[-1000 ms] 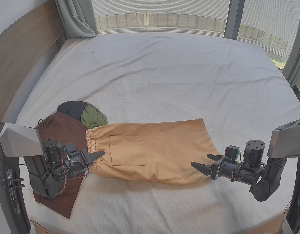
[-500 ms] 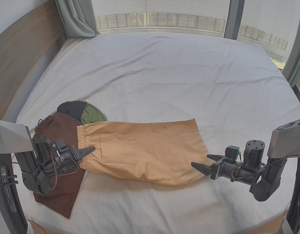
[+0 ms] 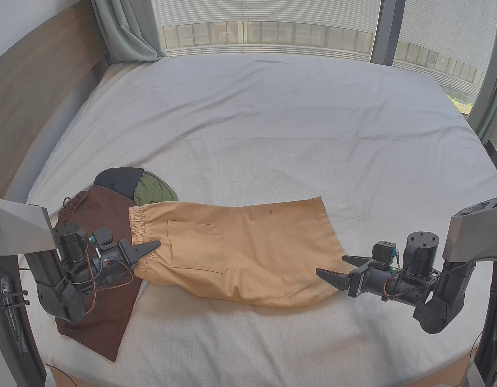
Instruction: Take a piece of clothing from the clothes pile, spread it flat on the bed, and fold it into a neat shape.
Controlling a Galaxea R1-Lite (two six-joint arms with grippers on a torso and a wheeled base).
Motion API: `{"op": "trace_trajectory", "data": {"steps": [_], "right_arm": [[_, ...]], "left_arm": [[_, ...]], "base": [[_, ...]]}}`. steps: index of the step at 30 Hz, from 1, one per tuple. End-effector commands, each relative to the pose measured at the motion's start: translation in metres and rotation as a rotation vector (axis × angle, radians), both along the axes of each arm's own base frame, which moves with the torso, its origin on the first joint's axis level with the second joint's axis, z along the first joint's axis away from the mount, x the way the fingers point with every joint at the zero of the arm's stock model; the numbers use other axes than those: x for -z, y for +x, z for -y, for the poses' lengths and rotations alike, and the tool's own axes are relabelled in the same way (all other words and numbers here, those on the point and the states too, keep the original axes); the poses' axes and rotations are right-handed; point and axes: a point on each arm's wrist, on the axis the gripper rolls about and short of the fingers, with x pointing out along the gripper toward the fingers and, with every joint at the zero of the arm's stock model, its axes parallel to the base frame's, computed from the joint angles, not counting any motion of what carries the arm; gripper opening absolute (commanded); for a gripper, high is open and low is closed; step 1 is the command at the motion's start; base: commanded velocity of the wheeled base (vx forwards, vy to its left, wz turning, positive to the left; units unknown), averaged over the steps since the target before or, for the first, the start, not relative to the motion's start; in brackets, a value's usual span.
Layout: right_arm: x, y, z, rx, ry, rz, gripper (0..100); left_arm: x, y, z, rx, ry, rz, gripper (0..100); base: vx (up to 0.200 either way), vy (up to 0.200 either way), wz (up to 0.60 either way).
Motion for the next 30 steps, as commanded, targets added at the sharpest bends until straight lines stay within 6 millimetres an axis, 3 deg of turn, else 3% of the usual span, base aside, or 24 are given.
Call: {"op": "trace_trajectory", "data": {"steps": [1, 8, 30], "right_arm": [[-0.002, 0.0, 0.0, -0.002, 0.002, 0.004, 100], [-0.003, 0.0, 0.0, -0.003, 0.003, 0.011, 100], [-0.009, -0.002, 0.0, -0.003, 0.009, 0.029, 100]], "left_arm": [[-0.007, 0.0, 0.014, 0.022, 0.004, 0.026, 0], [-0.011, 0.001, 0.038, 0.02, 0.021, 0.052, 0], [-0.026, 0.005, 0.076, 0.093, -0.027, 0.1, 0]], "base": [[0.0, 0.0, 0.0], [0.0, 0.0, 0.0], [0.0, 0.0, 0.0]]}}
